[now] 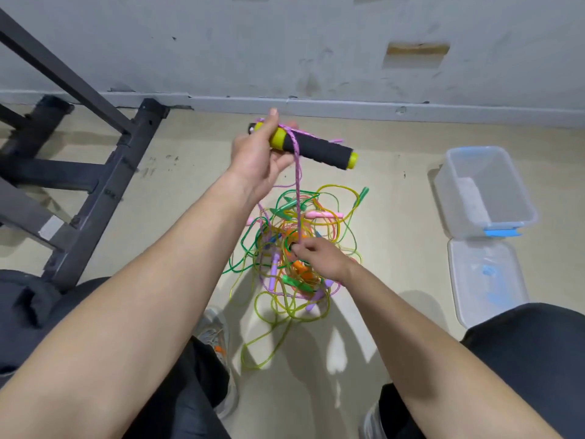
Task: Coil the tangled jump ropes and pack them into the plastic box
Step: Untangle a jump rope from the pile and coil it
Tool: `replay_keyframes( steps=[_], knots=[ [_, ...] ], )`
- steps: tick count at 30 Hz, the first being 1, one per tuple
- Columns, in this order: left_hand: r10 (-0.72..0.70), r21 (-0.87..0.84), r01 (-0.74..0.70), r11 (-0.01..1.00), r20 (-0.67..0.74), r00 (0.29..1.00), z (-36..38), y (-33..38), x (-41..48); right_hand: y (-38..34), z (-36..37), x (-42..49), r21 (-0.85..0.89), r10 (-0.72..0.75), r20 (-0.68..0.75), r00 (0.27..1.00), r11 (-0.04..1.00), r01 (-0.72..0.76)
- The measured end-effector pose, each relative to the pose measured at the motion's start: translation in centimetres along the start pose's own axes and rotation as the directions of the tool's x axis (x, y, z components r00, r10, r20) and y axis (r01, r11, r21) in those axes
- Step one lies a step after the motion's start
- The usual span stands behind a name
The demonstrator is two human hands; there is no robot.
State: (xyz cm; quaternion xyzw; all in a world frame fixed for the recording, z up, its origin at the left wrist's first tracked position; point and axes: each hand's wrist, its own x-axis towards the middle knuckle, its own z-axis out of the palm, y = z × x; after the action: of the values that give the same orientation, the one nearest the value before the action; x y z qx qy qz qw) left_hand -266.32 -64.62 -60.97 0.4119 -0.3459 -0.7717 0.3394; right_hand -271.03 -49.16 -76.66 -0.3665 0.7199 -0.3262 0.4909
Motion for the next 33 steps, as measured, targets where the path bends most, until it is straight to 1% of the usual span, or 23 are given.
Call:
replay_keyframes(
  steps=[2, 4, 6, 7, 8, 9, 10, 11, 12, 13, 15, 17, 19, 21, 22, 24, 25, 26, 27, 28, 29, 31, 33],
  knots=[
    [0.1, 0.02, -0.098, 0.995, -0.159, 0.982, -1.8, 0.8, 1.7, 3.1, -0.9, -0.5, 0.044, 0.1, -0.072, 0.992, 0.994, -0.097],
    [0.183, 0.086, -0.163, 0.983, -0.332, 0.925, -4.6, 1.5, 3.6, 5.5, -2.6, -1.4, 0.084, 0.173, -0.149, 0.974, 0.983, -0.162],
    [0.33, 0.309, -0.2, 0.93, -0.46, 0.824, -7.4, 1.4, 5.1, 6.6, -4.3, -1.9, 0.094, 0.226, -0.222, 0.948, 0.973, -0.21],
    [0.439, 0.48, -0.204, 0.853, -0.449, 0.778, -8.8, 1.0, 5.9, 6.5, -5.1, -2.0, 0.115, 0.231, -0.278, 0.932, 0.972, -0.207],
    [0.524, 0.647, -0.188, 0.739, -0.375, 0.765, -9.7, 0.5, 5.9, 5.8, -5.8, -2.0, 0.182, 0.249, -0.325, 0.912, 0.963, -0.198],
    [0.565, 0.784, -0.173, 0.596, -0.257, 0.784, -10.5, -0.4, 6.0, 4.9, -6.5, -1.9, 0.292, 0.27, -0.347, 0.898, 0.941, -0.17],
    [0.546, 0.871, -0.171, 0.461, -0.127, 0.828, -10.9, -1.3, 5.6, 3.4, -7.0, -1.7, 0.398, 0.283, -0.348, 0.894, 0.908, -0.133],
    [0.483, 0.912, -0.197, 0.36, -0.002, 0.875, -11.4, -2.4, 5.5, 1.7, -7.5, -1.5, 0.48, 0.275, -0.332, 0.902, 0.872, -0.09],
    [0.389, 0.921, -0.237, 0.31, 0.105, 0.915, -11.1, -3.2, 4.7, -0.2, -7.9, -1.2, 0.525, 0.252, -0.32, 0.913, 0.849, -0.051],
    [0.289, 0.912, -0.286, 0.294, 0.2, 0.936, -10.9, -4.2, 4.2, -2.3, -8.4, -1.0, 0.549, 0.211, -0.308, 0.928, 0.836, -0.008],
    [0.079, 0.863, -0.364, 0.35, 0.36, 0.93, -9.6, -5.8, 2.8, -6.3, -9.1, -0.7, 0.587, 0.116, -0.283, 0.952, 0.806, 0.077],
    [-0.123, 0.82, -0.384, 0.425, 0.473, 0.873, -8.2, -6.7, 1.6, -9.7, -9.6, -0.6, 0.633, 0.052, -0.266, 0.963, 0.762, 0.134],
    [-0.235, 0.8, -0.394, 0.452, 0.533, 0.813, -7.1, -7.5, 0.6, -12.2, -9.9, -0.4, 0.699, 0.038, -0.264, 0.964, 0.696, 0.165],
    [-0.179, 0.789, -0.463, 0.405, 0.565, 0.806, -7.0, -8.4, 0.3, -14.0, -10.4, -0.4, 0.753, 0.024, -0.287, 0.958, 0.623, 0.211],
    [-0.126, 0.807, -0.471, 0.356, 0.541, 0.832, -7.2, -8.6, 0.2, -14.5, -10.7, -0.4, 0.759, 0.017, -0.313, 0.95, 0.606, 0.239],
    [-0.03, 0.865, -0.409, 0.289, 0.436, 0.9, -8.0, -8.1, 0.4, -14.9, -11.3, -0.4, 0.753, 0.036, -0.384, 0.922, 0.591, 0.29],
    [-0.019, 0.884, -0.355, 0.306, 0.378, 0.925, -8.5, -7.6, 0.6, -14.8, -11.6, -0.4, 0.754, 0.055, -0.42, 0.906, 0.577, 0.314],
    [-0.034, 0.884, -0.298, 0.361, 0.332, 0.943, -8.7, -6.7, 0.5, -14.4, -12.0, -0.3, 0.767, 0.076, -0.442, 0.894, 0.549, 0.333],
    [-0.057, 0.858, -0.252, 0.448, 0.309, 0.949, -8.7, -5.7, 0.2, -13.9, -12.2, -0.2, 0.789, 0.091, -0.442, 0.892, 0.512, 0.339],
    [-0.074, 0.809, -0.215, 0.547, 0.302, 0.95, -8.2, -4.7, -0.2, -13.0, -12.2, 0.1, 0.813, 0.1, -0.415, 0.904, 0.486, 0.32],
    [-0.079, 0.737, -0.18, 0.652, 0.302, 0.95, -7.5, -3.8, -0.7, -12.0, -11.8, 0.3, 0.824, 0.118, -0.373, 0.92, 0.497, 0.27],
    [-0.083, 0.57, -0.11, 0.814, 0.302, 0.95, -5.5, -2.0, -1.8, -9.6, -9.8, 0.5, 0.772, 0.172, -0.298, 0.939, 0.622, 0.131],
    [-0.126, 0.417, -0.015, 0.909, 0.308, 0.943, -3.8, -0.5, -2.7, -7.6, -6.6, 0.2, 0.619, 0.139, -0.228, 0.964, 0.785, 0.033]
  ],
)
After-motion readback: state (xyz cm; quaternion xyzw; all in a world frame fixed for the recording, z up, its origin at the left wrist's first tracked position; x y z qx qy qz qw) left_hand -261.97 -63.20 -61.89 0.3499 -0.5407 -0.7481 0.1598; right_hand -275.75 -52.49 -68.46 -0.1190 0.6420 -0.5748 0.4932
